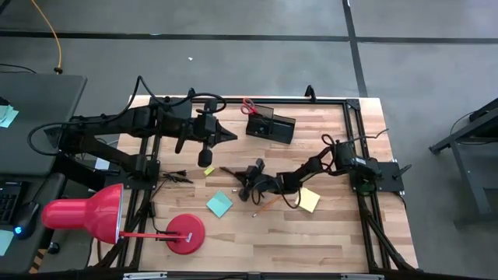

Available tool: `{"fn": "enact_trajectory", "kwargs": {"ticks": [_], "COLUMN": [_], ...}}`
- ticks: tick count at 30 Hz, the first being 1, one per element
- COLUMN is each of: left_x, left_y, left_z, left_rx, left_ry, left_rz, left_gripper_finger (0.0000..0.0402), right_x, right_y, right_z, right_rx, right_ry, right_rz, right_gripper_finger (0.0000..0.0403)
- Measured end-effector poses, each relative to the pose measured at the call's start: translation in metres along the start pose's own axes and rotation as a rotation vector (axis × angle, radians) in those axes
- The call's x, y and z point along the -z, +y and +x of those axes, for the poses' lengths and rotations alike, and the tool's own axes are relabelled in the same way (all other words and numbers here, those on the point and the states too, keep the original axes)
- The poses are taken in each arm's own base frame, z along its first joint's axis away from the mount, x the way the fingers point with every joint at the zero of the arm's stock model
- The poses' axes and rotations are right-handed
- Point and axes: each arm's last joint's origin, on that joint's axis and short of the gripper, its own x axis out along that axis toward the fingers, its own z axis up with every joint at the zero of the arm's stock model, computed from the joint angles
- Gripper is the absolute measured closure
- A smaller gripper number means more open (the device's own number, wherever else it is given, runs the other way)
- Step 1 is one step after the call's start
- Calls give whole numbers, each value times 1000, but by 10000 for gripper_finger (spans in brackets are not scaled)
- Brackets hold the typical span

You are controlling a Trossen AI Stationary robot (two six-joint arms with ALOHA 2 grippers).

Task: Pick and place office supplies into organizer
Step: Put the black pen in the black desk organizer

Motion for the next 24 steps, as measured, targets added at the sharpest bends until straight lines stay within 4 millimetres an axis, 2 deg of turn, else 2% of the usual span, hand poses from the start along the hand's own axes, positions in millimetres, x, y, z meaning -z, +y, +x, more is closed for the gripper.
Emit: {"fn": "enact_trajectory", "kwargs": {"ticks": [2, 6, 9, 15, 24], "left_x": [0, 0, 0, 0, 3], "left_y": [0, 0, 0, 0, 1], "left_z": [0, 0, 0, 0, 0], "left_rx": [0, 0, 1, -5, -54], "left_ry": [0, 0, 1, 3, 40], "left_rz": [0, 0, 2, 2, -30], "left_gripper_finger": [401, 401, 401, 401, 401], "right_x": [-2, -9, -22, -51, -77], "right_y": [0, 0, 3, -4, -7], "right_z": [-1, 0, -2, -3, -12], "right_rx": [-17, -6, -12, 13, 43], "right_ry": [-3, -11, -36, -83, -108], "right_rz": [5, 39, 38, 37, -22], "right_gripper_finger": [390, 386, 394, 395, 395]}}
